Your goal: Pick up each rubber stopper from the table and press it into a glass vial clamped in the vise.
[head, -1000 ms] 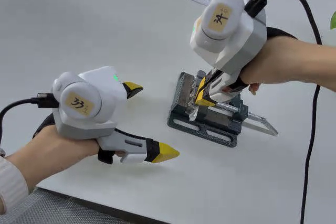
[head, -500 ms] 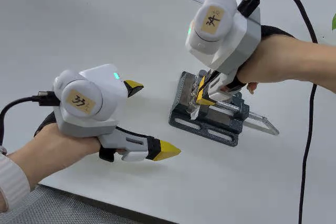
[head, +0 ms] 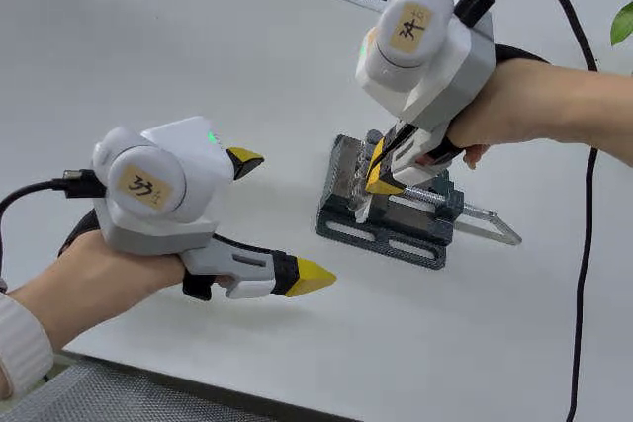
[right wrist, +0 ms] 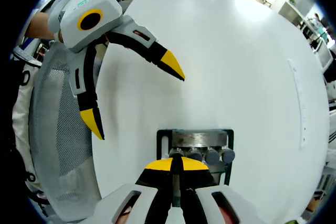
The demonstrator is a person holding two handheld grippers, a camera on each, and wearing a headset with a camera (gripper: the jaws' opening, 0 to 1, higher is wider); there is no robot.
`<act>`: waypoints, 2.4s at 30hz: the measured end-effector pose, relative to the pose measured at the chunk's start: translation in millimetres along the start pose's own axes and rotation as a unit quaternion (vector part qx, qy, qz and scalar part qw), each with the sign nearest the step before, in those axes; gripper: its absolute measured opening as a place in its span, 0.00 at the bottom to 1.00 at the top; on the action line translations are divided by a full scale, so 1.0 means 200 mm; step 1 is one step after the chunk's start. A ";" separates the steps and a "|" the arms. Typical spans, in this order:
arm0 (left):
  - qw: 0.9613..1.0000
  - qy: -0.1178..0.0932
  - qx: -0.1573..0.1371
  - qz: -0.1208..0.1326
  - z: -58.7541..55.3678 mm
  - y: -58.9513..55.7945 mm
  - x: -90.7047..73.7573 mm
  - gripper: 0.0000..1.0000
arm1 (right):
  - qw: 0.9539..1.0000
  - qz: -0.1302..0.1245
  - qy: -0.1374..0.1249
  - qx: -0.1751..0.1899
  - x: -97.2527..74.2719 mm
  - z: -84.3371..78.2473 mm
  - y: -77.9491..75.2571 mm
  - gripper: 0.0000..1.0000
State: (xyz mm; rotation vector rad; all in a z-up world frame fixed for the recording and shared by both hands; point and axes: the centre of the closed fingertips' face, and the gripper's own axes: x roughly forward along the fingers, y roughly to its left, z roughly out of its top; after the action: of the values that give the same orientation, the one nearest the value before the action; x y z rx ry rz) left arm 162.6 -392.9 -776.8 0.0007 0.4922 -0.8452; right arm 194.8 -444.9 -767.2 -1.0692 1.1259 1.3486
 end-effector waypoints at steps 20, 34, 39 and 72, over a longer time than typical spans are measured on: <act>1.000 0.002 -0.002 -0.003 -0.01 -0.02 0.00 0.90 | 0.999 0.006 -0.032 0.039 -0.03 0.01 0.02 0.00; 1.000 0.006 -0.003 -0.005 -0.02 -0.02 0.00 0.90 | 1.000 0.005 -0.016 0.027 0.00 0.00 0.01 0.00; 1.000 0.004 -0.007 -0.009 -0.02 -0.03 0.02 0.89 | 1.000 0.002 -0.009 0.022 0.00 0.00 0.01 0.00; 1.000 0.009 -0.009 -0.007 -0.03 0.00 0.03 0.89 | 0.999 0.021 -0.014 0.022 -0.01 0.00 0.00 0.00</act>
State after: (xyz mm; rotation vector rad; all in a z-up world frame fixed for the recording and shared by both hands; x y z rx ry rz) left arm 162.8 -396.5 -784.8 -0.0116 0.5166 -0.8549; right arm 195.7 -445.9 -766.2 -0.9960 1.1574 1.3621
